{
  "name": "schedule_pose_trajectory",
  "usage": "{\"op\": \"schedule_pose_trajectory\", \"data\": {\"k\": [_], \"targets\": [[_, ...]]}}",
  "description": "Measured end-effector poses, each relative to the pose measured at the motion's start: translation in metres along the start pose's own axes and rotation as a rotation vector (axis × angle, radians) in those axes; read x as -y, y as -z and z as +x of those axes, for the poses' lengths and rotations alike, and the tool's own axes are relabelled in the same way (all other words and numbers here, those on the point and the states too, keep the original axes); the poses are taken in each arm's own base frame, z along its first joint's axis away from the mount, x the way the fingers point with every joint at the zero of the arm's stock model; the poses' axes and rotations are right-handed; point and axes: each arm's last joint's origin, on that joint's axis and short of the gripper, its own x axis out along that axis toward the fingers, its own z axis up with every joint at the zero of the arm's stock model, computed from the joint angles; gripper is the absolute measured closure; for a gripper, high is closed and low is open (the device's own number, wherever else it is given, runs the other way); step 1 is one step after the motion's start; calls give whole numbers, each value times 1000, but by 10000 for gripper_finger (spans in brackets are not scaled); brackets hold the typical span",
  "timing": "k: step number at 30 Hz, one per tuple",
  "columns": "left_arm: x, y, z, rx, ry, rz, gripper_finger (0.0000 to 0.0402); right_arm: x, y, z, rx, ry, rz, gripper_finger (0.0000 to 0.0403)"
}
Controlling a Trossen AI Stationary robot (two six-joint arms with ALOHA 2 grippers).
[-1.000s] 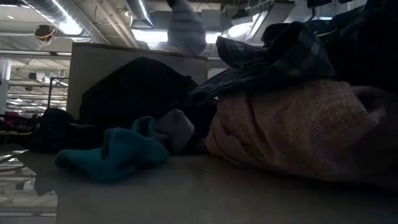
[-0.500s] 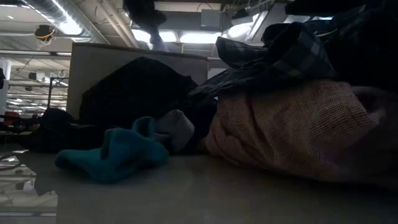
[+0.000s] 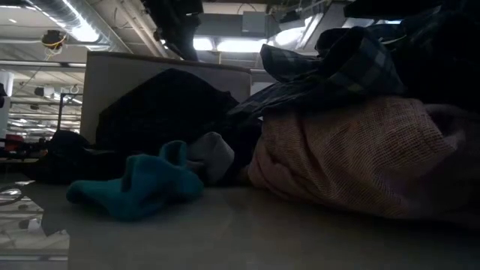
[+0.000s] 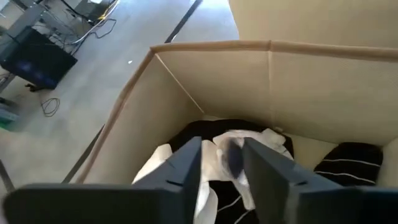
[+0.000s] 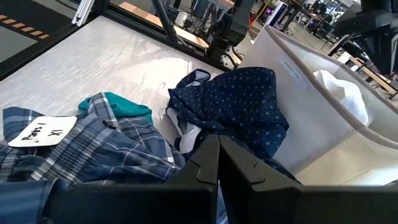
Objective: Sort clothes
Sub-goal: Put the dark blue polo shirt into the right laundry organizer
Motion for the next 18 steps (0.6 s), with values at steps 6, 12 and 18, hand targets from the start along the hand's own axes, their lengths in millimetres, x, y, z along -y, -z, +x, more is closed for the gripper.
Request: {"op": "schedule_pose_trajectory", "data": {"k": [6, 12, 18], "targets": [[5, -6, -19, 56, 63, -41, 228, 0, 0, 0, 0, 0, 0, 391], [40, -16, -48, 197, 379, -7, 214, 0, 0, 0, 0, 0, 0, 391], [87, -11, -67, 234, 517, 151, 218, 0, 0, 0, 0, 0, 0, 391]]}}
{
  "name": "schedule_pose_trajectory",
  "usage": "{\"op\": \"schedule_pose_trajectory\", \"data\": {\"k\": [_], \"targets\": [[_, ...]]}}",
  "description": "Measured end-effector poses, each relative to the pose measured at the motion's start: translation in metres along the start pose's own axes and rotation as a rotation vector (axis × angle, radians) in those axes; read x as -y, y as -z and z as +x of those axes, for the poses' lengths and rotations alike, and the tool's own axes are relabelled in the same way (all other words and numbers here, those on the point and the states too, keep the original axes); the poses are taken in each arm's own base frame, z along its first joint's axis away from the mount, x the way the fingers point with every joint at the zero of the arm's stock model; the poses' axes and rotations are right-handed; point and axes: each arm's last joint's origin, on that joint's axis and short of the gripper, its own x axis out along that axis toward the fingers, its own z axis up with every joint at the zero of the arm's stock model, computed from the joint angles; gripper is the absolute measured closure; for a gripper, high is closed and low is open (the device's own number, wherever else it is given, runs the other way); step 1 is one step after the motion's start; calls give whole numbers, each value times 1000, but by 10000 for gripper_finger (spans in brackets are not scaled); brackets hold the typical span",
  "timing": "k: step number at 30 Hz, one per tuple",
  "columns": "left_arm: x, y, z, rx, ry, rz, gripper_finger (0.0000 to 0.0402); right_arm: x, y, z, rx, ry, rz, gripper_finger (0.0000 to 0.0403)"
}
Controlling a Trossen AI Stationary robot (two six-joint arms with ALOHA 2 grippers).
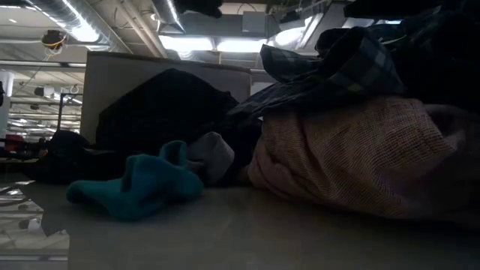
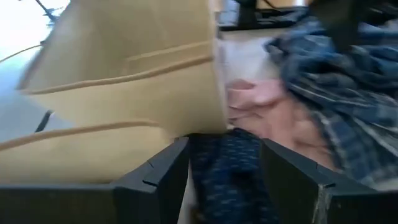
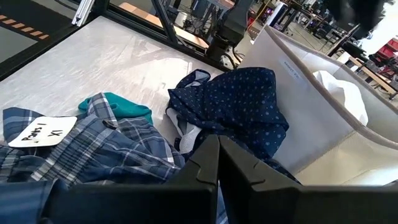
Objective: Sort clothes
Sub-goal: Put the dark blue polo shirt into the right laundry organizer
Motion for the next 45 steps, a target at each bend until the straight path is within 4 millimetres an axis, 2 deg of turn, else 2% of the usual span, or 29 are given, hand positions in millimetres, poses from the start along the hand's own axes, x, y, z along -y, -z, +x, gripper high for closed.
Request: {"op": "schedule_pose_trajectory", "data": {"k": [4, 9, 16, 20, 23, 28, 35, 42, 45], "targets": [[29, 3, 10, -31, 66, 57, 219, 0, 0, 0, 1, 0, 1, 391], [61, 14, 37, -120, 63, 99, 219, 0, 0, 0, 1, 0, 1, 391], [83, 41, 84, -306, -27, 118, 219, 0, 0, 0, 0, 0, 49, 391], [92, 59, 108, -416, -49, 126, 219, -1, 1, 0, -10, -14, 50, 390], [95, 73, 122, -500, -97, 128, 219, -1, 3, 0, -26, -17, 74, 374], [96, 91, 138, -584, -231, 133, 219, -1, 4, 0, -34, -18, 73, 312], [100, 112, 165, -652, -259, 138, 219, -1, 4, 0, -33, -24, 72, 244], [104, 130, 195, -697, -198, 143, 220, -2, 4, 0, -33, -33, 71, 224], [105, 135, 200, -709, -192, 160, 237, -2, 4, 0, -36, -33, 68, 224]]}}
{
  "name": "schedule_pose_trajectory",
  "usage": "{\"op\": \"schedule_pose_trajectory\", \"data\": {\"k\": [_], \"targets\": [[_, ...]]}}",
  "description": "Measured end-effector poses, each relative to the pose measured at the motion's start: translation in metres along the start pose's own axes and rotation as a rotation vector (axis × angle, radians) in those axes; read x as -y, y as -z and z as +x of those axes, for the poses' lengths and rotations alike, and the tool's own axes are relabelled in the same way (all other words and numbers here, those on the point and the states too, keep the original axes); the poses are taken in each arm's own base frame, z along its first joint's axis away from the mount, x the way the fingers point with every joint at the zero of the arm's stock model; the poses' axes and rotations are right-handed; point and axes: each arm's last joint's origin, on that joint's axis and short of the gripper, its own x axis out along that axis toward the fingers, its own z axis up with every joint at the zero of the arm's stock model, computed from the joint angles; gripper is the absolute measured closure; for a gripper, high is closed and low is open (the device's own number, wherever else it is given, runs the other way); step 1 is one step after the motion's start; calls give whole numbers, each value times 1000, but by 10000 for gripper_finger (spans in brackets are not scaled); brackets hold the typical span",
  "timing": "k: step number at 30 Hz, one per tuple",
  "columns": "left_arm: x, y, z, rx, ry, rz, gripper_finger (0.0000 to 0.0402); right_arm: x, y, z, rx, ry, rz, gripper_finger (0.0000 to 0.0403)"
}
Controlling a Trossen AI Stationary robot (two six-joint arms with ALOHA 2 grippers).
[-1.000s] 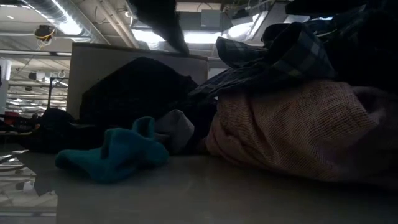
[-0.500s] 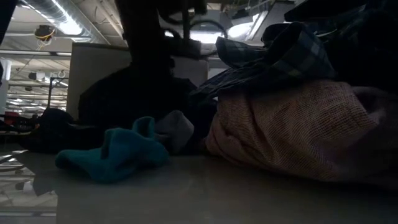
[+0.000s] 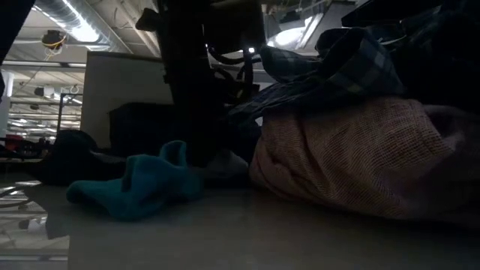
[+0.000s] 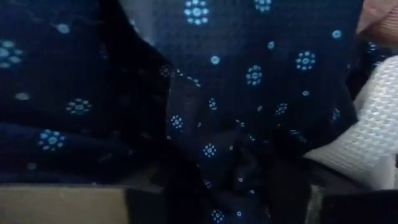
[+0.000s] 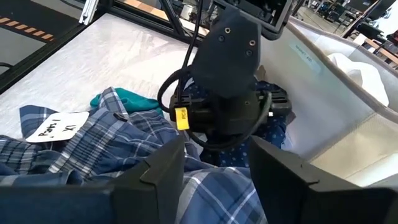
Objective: Sort clothes
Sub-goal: Put the dark blue polo shirt into the right laundry organizer
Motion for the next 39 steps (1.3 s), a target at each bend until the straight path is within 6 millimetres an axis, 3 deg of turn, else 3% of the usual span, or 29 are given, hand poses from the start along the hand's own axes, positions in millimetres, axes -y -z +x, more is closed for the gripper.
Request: {"op": "schedule_pose_trajectory", "data": {"k": [9, 16, 25, 39], "targets": [[3, -1, -6, 36, 33, 37, 386, 0, 0, 0, -1, 0, -20, 223], [0, -2, -26, 92, 56, 21, 383, 0, -1, 0, 7, 9, -21, 223], [-16, -1, -72, 213, 77, -32, 388, 0, -1, 0, 11, 13, -21, 223], [-64, 5, -155, 527, -6, -161, 390, 1, -1, 0, 12, 14, -21, 223]]}}
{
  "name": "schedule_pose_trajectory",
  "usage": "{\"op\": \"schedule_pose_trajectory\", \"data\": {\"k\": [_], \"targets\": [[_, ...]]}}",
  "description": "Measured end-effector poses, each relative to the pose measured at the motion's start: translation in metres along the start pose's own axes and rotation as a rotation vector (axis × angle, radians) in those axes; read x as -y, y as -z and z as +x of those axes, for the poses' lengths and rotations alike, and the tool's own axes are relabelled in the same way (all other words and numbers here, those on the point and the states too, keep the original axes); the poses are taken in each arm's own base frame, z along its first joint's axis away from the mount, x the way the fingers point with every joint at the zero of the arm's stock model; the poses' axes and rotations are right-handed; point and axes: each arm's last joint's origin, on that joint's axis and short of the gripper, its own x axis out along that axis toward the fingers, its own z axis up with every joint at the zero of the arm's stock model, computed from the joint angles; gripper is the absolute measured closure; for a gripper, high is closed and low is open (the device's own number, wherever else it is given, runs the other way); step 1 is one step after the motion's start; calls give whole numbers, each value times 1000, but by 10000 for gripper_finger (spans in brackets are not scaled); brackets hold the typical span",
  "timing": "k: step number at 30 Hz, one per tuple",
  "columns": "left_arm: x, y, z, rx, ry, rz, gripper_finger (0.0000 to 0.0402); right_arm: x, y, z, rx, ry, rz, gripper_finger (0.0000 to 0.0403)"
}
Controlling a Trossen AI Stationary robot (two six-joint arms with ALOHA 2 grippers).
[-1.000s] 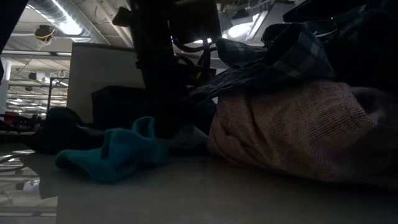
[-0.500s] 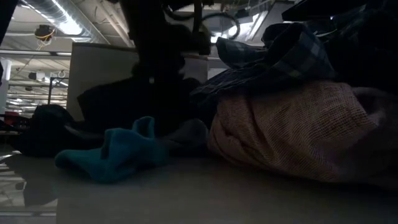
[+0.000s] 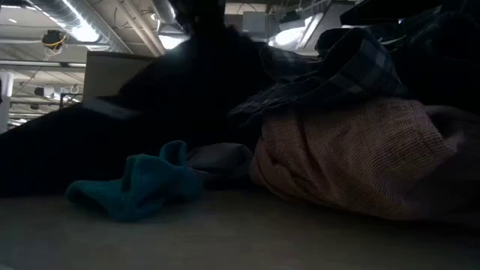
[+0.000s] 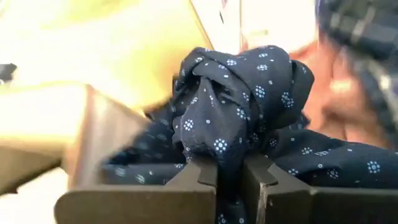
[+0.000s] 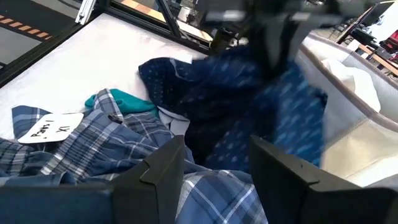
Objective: Sort clothes
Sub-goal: Put the dark blue polo shirt into the right laundry organizer
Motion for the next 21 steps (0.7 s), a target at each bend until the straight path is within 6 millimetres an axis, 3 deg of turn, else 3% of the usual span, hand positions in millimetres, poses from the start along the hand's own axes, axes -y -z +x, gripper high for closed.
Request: {"op": "schedule_pose_trajectory", "data": {"k": [15, 21], "targets": [[-61, -48, -89, 519, -198, -32, 385, 0, 0, 0, 3, 1, 2, 223], [-86, -64, -108, 692, -320, -15, 384, 0, -1, 0, 8, 5, 6, 223]]}}
